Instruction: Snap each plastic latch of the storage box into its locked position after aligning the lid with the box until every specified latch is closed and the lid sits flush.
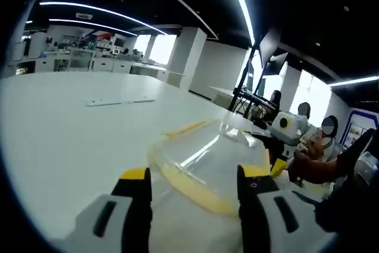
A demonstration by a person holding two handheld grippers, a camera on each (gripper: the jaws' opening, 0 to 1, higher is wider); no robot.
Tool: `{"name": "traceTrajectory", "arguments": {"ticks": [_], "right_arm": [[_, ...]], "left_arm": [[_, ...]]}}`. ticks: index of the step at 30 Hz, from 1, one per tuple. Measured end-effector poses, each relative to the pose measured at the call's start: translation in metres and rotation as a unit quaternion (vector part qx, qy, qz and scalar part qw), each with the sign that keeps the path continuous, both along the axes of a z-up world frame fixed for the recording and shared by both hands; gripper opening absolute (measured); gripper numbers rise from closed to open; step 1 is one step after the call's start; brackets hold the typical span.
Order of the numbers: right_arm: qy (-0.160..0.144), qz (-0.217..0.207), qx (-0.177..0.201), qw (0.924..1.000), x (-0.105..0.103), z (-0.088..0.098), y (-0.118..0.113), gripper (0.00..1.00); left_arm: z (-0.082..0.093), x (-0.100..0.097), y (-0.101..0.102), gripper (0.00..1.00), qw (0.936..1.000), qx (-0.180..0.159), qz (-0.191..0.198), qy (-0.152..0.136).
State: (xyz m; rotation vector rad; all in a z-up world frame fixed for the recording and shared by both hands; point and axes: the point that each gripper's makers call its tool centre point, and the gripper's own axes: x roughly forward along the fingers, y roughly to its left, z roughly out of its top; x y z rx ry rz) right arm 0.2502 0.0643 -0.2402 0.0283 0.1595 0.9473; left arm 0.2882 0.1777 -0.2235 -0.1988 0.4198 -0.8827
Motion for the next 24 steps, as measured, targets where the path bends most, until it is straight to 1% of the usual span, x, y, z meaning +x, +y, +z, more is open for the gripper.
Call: {"name": "traceTrajectory", "arguments": {"ticks": [8, 11, 14, 24], "right_arm": [[-0.007, -0.001, -0.001, 1.0000, 0.0004, 0.0001, -0.0001, 0.90], [-0.013, -0.003, 0.007, 0.9999, 0.0003, 0.0010, 0.0001, 0.89], [-0.011, -0.002, 0.003, 0.9999, 0.0018, 0.0012, 0.0003, 0.88], [-0.021, -0.003, 0.007, 0.9998, 0.0026, 0.0013, 0.0017, 0.85]], "left_arm": [[-0.0004, -0.0019, -0.0005, 0.56, 1.0000, 0.000, 0.001, 0.000], [-0.0003, -0.0021, -0.0005, 0.56, 1.0000, -0.003, 0.003, -0.002], [-0.0001, -0.0013, -0.0002, 0.55, 1.0000, -0.002, 0.003, -0.003], [-0.0004, -0.0022, 0.0002, 0.54, 1.0000, -0.002, 0.006, -0.002]]}}
